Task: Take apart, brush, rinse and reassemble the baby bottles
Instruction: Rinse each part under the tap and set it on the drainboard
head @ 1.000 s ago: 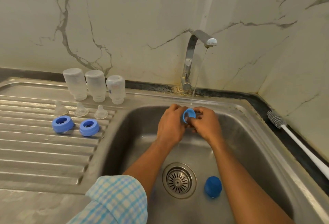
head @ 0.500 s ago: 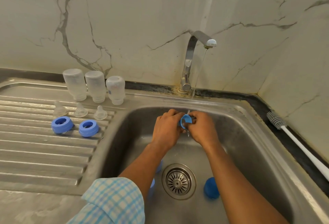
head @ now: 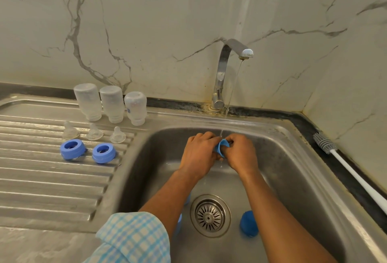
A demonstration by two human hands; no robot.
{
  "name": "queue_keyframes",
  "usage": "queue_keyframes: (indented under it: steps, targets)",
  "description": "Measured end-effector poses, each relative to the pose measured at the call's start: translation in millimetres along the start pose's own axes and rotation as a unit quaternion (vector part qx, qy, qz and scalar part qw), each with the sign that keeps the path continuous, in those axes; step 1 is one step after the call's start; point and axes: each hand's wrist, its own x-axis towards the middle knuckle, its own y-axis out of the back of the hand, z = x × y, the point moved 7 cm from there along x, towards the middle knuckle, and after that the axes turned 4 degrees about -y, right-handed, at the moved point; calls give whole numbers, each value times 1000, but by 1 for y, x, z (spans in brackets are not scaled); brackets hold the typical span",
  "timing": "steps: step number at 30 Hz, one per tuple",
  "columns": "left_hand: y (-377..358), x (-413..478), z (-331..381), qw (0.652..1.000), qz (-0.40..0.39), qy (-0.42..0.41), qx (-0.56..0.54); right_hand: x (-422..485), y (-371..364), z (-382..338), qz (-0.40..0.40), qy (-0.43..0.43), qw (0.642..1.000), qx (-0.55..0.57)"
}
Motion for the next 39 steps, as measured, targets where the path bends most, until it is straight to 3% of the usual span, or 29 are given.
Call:
queue_keyframes:
  steps: [3,11,21,26,33,39]
  targets:
    - [2,3,7,1000,1,-20,8,1,2,0,-4,6,1000,2]
    - [6,-8,-13,995,26,68,-64,-2,-12,-4,-121,-39,974,187]
    - [6,-3,-6,992,54,77,-85,0,-10,-2,-97,-42,971,215]
    - [-6,-1,-14,952,42,170,-253,10,-1,10,-35,-56,970,233]
    - [-11,0,-22,932,37,181,-312,8,0,5,-62,-19,965,255]
    - [-20,-6,-37,941,21,171,-291,9,2,-2,-60,10,968,242]
